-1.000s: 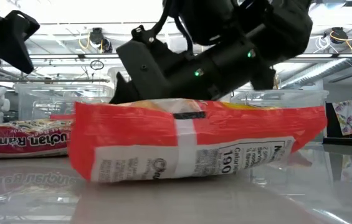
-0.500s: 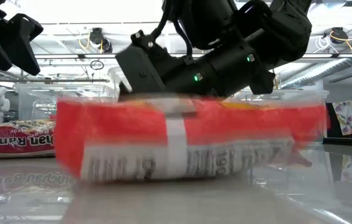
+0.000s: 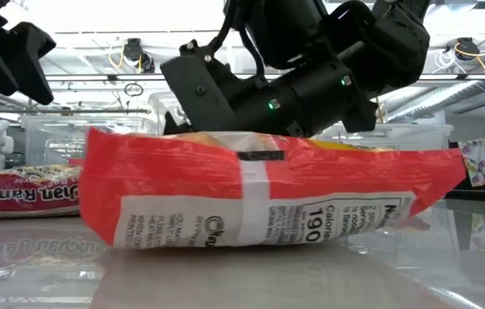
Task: Sort Maruchan noodles
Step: Put the right red noodle pack into the top right transparent bin
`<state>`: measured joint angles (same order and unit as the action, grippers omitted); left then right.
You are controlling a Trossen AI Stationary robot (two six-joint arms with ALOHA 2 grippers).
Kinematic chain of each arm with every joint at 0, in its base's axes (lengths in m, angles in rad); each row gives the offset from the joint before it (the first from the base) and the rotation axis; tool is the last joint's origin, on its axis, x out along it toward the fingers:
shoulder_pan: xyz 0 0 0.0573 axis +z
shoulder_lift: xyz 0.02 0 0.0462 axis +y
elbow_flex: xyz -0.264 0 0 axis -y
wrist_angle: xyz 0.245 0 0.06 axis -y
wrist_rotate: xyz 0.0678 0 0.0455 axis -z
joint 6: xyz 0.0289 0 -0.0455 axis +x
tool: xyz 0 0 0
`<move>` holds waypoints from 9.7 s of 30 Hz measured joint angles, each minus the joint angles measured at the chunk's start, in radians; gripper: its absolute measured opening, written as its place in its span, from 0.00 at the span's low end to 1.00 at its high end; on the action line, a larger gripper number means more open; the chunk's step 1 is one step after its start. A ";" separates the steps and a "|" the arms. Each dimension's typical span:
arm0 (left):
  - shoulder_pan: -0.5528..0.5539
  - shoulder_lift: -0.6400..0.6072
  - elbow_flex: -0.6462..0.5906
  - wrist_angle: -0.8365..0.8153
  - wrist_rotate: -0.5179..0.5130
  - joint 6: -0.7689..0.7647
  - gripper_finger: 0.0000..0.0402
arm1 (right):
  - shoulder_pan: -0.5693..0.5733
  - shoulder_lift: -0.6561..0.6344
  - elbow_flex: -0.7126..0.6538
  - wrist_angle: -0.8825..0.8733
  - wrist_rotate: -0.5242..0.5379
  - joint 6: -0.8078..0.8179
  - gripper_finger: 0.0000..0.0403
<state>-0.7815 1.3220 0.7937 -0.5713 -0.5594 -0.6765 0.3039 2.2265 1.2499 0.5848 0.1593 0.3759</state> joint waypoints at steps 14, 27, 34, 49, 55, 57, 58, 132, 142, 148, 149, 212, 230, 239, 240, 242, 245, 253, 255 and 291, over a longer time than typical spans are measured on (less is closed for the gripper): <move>0.000 0.000 0.000 0.038 0.000 -0.032 0.56 | -0.021 0.000 0.000 0.039 0.016 0.084 0.26; -0.013 0.000 0.000 0.093 -0.007 0.017 0.56 | -0.022 -0.043 0.000 0.091 0.023 0.006 0.01; -0.020 0.000 0.000 0.106 -0.067 -0.016 0.56 | -0.020 -0.131 0.000 0.055 0.053 -0.070 0.00; 0.013 0.000 0.000 0.120 -0.211 -0.060 0.56 | -0.046 -0.218 0.000 0.017 0.159 0.032 0.00; 0.019 0.000 0.000 0.120 -0.211 -0.018 0.63 | -0.055 -0.219 0.000 0.013 0.159 0.039 0.00; 0.019 0.000 0.000 0.119 -0.211 -0.022 0.69 | -0.055 -0.219 0.000 0.010 0.159 0.038 0.00; 0.022 0.000 0.000 0.120 -0.211 -0.026 0.72 | -0.055 -0.219 0.000 0.009 0.159 0.036 0.00; 0.387 -0.210 0.000 0.267 -0.012 0.857 0.34 | -0.135 -0.490 0.000 -0.283 0.076 -0.574 0.58; 0.465 -0.209 0.000 0.320 0.050 0.937 0.34 | -0.183 -0.476 0.001 -0.282 -0.001 -0.574 0.57; 0.499 -0.209 0.000 0.366 0.114 0.971 0.34 | -0.206 -0.476 0.001 -0.283 -0.003 -0.600 0.49; 0.504 -0.209 0.000 0.365 0.115 0.977 0.34 | -0.210 -0.476 0.001 -0.287 -0.003 -0.606 0.47; 0.862 0.031 0.006 0.469 0.010 0.981 0.64 | -0.331 -0.701 0.000 -0.937 0.967 -0.571 0.32; 0.788 0.032 -0.003 0.384 0.137 1.028 0.46 | -0.331 -0.701 0.000 -0.942 0.967 -0.572 0.32; 0.752 0.005 -0.002 0.391 0.137 0.978 0.46 | -0.331 -0.701 0.000 -0.943 0.974 -0.575 0.32; 0.751 -0.001 -0.002 0.399 0.137 0.978 0.46 | -0.331 -0.701 0.000 -0.943 0.974 -0.575 0.32; 0.751 -0.013 -0.001 0.418 0.136 0.977 0.46 | -0.335 -0.701 0.000 -0.943 0.974 -0.575 0.32; 0.755 -0.025 0.000 0.447 0.131 0.978 0.46 | -0.339 -0.701 0.000 -0.943 0.973 -0.573 0.32; 0.750 -0.029 0.006 0.435 0.134 1.016 0.46 | -0.340 -0.701 0.000 -0.959 0.970 -0.575 0.32; 0.746 -0.029 0.042 0.358 0.134 1.011 0.46 | -0.340 -0.701 0.000 -0.972 0.971 -0.578 0.32; 0.705 -0.017 0.128 0.261 0.245 0.891 0.46 | -0.564 -0.701 0.000 -1.499 1.092 -0.195 0.32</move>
<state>-0.0767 1.3048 0.9213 -0.3104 -0.3143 0.2145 -0.2597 1.5257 1.2502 -0.9140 1.2513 0.1808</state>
